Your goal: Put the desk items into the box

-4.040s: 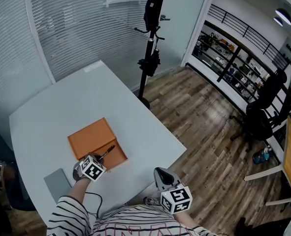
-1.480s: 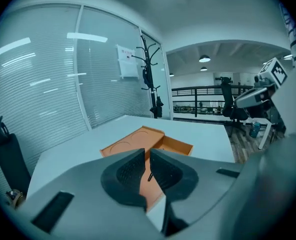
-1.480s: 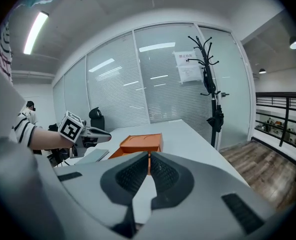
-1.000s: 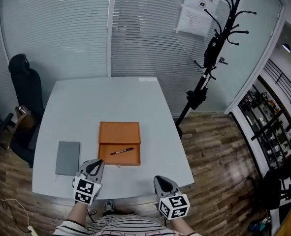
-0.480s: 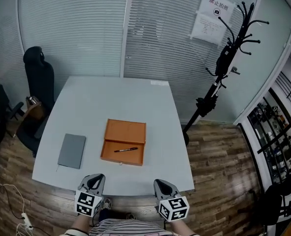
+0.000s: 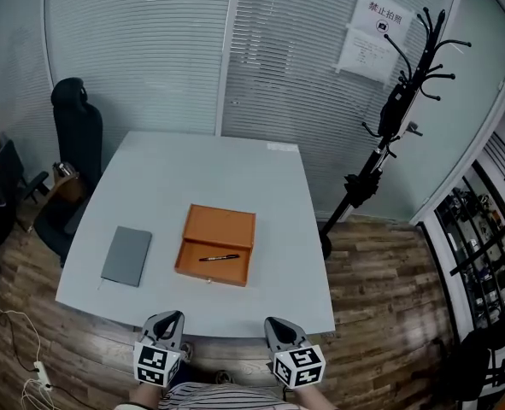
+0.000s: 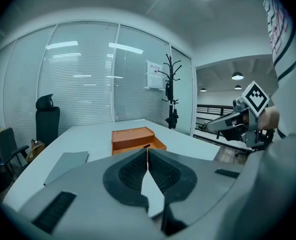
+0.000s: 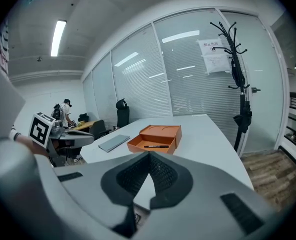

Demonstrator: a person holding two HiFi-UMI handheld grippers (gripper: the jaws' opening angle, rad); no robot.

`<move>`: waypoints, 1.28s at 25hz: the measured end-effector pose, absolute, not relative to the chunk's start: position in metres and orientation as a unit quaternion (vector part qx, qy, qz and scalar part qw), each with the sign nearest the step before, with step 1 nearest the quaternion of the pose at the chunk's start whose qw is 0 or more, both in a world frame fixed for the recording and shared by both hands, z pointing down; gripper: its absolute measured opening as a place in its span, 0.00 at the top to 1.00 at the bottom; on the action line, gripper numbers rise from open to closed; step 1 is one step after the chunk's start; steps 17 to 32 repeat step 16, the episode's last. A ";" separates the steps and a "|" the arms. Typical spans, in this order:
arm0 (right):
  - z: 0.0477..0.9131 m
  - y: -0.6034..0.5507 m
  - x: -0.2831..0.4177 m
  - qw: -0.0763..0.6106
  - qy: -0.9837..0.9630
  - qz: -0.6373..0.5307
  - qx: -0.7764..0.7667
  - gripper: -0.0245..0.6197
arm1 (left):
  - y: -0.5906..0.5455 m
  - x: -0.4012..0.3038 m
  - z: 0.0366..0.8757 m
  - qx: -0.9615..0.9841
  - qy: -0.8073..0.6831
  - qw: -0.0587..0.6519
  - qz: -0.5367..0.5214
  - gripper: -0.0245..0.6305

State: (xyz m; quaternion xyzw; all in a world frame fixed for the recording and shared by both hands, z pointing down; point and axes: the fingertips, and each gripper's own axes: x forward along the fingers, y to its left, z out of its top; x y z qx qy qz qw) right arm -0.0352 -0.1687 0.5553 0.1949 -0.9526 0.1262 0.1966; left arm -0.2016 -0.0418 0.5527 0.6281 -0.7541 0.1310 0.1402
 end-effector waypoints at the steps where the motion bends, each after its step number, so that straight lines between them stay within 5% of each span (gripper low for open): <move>1: 0.555 -0.169 -0.034 0.197 -0.953 0.126 0.194 0.92 | -0.041 -0.199 0.553 0.628 -0.754 0.142 0.132 0.92; 32: 0.555 -0.168 -0.039 0.195 -0.958 0.113 0.178 0.92 | -0.034 -0.187 0.557 0.624 -0.756 0.148 0.131 0.92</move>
